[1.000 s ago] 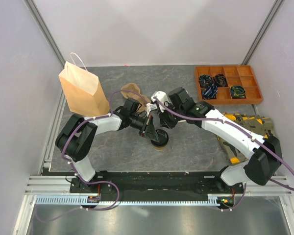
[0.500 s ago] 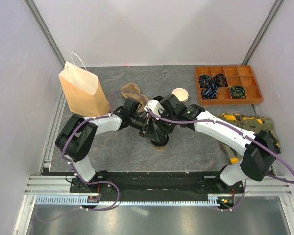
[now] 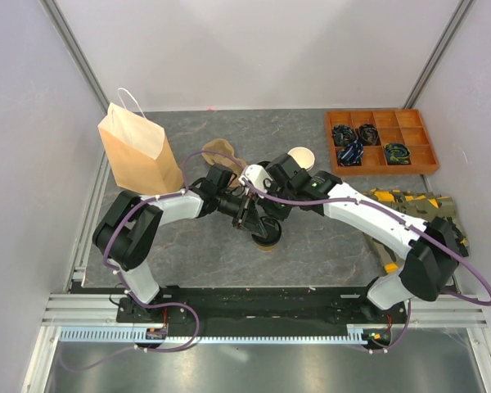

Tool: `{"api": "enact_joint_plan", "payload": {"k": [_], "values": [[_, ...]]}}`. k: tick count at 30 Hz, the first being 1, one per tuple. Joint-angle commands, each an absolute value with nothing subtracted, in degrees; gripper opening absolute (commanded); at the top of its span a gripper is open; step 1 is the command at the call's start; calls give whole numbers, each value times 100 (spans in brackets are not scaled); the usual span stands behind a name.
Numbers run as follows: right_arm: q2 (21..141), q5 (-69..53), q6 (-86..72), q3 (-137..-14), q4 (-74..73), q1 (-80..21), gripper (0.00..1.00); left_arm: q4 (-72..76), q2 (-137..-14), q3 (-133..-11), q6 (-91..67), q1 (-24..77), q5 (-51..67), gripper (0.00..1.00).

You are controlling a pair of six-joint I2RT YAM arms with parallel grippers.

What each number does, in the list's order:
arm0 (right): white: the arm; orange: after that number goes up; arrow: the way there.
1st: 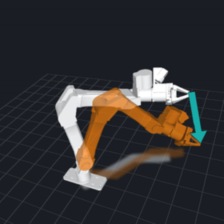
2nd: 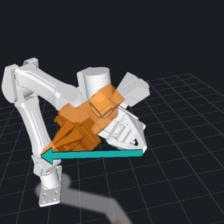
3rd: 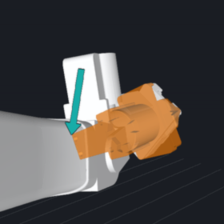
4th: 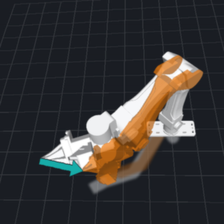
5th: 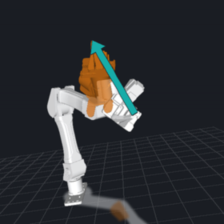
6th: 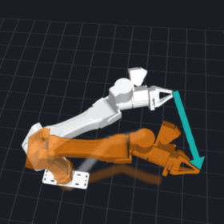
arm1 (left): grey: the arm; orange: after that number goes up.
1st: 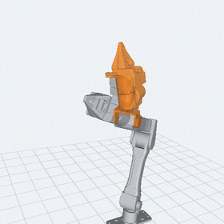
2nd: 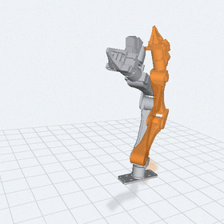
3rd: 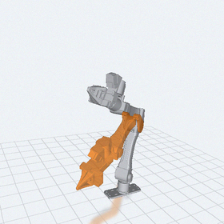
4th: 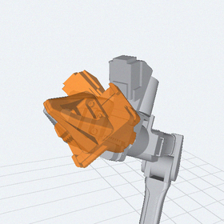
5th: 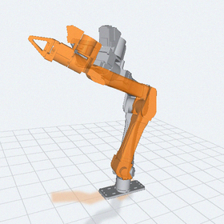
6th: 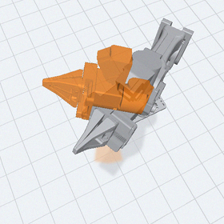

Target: Pack the takeout coffee

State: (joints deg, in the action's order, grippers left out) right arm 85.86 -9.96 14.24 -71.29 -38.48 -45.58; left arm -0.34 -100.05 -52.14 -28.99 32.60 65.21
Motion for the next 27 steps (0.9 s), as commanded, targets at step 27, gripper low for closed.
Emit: {"api": "enact_joint_plan", "payload": {"k": [27], "values": [[8253,-2107,1021,-7006,-3780,-4219,10,122,-9801,-5168,-2777,3234,6064,2]]}}
